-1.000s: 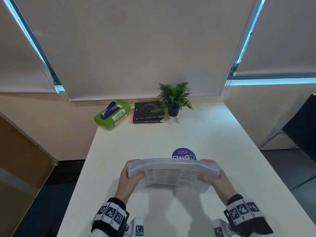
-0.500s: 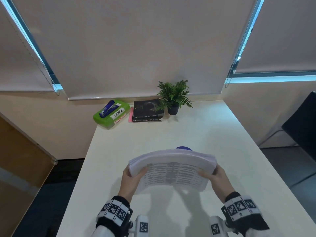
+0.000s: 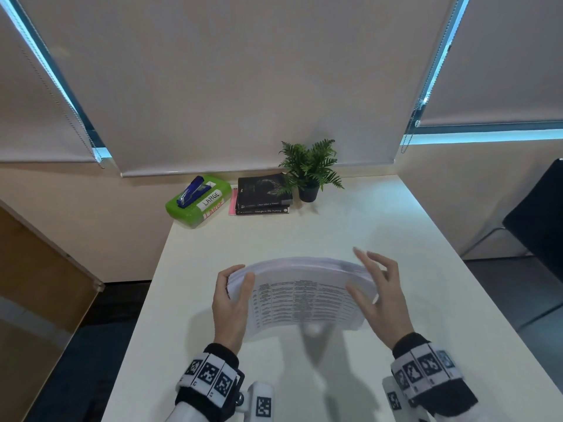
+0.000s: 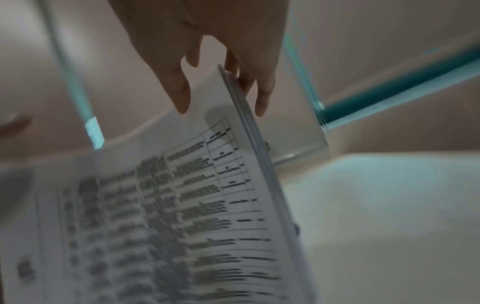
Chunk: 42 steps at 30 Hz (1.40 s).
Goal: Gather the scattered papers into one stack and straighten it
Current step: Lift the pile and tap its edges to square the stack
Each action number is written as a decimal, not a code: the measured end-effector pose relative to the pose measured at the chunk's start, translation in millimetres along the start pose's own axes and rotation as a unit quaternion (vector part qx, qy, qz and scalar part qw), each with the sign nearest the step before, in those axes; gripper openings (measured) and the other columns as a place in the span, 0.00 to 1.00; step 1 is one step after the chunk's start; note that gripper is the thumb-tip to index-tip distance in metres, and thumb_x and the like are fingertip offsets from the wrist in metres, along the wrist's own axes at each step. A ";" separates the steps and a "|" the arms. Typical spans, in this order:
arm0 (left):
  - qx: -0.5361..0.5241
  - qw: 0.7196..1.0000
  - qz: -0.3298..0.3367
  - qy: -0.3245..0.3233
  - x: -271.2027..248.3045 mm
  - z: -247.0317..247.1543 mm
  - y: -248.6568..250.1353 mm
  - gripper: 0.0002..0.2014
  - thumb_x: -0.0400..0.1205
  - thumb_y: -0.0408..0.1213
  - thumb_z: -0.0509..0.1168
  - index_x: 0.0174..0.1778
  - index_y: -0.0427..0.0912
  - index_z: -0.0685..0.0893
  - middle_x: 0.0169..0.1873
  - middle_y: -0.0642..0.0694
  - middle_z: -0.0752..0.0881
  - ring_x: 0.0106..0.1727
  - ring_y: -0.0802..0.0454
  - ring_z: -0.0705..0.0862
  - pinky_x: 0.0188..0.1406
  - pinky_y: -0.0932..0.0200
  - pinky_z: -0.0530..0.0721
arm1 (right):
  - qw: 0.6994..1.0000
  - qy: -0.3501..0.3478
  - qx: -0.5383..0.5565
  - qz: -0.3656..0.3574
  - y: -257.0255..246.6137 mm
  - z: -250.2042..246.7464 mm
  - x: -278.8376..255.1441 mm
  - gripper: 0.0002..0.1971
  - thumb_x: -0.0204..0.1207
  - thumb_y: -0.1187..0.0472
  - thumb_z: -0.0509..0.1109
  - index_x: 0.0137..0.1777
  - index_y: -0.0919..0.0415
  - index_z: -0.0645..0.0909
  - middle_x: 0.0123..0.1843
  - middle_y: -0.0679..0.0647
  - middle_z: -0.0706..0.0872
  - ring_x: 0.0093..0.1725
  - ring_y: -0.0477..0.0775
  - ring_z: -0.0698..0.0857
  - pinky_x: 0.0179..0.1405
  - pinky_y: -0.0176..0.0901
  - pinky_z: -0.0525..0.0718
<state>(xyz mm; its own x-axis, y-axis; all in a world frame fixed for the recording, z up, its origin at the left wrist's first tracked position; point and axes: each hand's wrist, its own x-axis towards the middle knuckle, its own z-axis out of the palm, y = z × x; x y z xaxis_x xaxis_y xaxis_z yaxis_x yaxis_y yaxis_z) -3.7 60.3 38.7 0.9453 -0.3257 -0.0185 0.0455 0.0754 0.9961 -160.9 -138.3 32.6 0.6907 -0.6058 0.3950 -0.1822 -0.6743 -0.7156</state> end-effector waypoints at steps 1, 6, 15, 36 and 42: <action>-0.011 1.000 -0.009 0.020 0.6 3.5 0.5 0.17 0.75 0.55 0.68 0.49 0.47 0.78 0.45 0.53 0.83 0.43 0.61 0.82 0.39 0.66 0.80 | 0.998 -0.005 -0.058 -0.037 0.1 0.6 -0.5 0.29 0.75 0.55 0.71 0.73 0.34 0.66 0.68 0.44 0.67 0.57 0.29 0.71 0.54 0.20 0.71; 0.007 0.997 -0.021 0.079 11.7 7.9 -1.4 0.08 0.81 0.44 0.65 0.40 0.44 0.79 0.38 0.50 0.83 0.39 0.53 0.81 0.38 0.60 0.78 | 0.976 -0.007 -0.186 -0.113 11.9 4.7 -4.6 0.21 0.79 0.53 0.56 0.72 0.43 0.73 0.65 0.55 0.74 0.57 0.54 0.73 0.55 0.45 0.80; 0.039 0.998 0.004 0.040 17.6 4.2 4.7 0.07 0.81 0.40 0.66 0.42 0.39 0.81 0.37 0.54 0.85 0.35 0.63 0.82 0.34 0.71 0.79 | 0.966 0.011 -0.210 -0.149 5.5 10.9 -1.8 0.21 0.80 0.54 0.55 0.71 0.53 0.75 0.59 0.54 0.80 0.58 0.55 0.77 0.63 0.55 0.76; 0.043 0.999 -0.026 0.004 27.0 1.1 4.4 0.05 0.80 0.38 0.67 0.46 0.42 0.81 0.40 0.51 0.84 0.38 0.55 0.81 0.34 0.64 0.76 | 0.973 0.005 -0.205 -0.106 8.3 13.8 2.7 0.31 0.69 0.75 0.71 0.72 0.56 0.74 0.48 0.53 0.83 0.48 0.50 0.71 0.41 0.39 0.78; 0.056 0.998 -0.024 -0.022 30.0 -0.5 3.3 0.09 0.81 0.40 0.66 0.37 0.40 0.82 0.37 0.51 0.84 0.36 0.56 0.80 0.33 0.69 0.76 | 0.935 0.015 -0.332 -0.128 5.6 13.1 2.4 0.24 0.75 0.59 0.55 0.73 0.53 0.71 0.52 0.55 0.83 0.53 0.54 0.75 0.66 0.59 0.65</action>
<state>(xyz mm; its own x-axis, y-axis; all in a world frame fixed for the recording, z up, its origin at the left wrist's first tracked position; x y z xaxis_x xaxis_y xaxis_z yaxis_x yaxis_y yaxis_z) 25.0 51.3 41.4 0.9277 -0.3676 -0.0646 0.0515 -0.0452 0.9976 -151.0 -138.0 22.0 0.7528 -0.3931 0.5280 -0.4139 -0.9064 -0.0846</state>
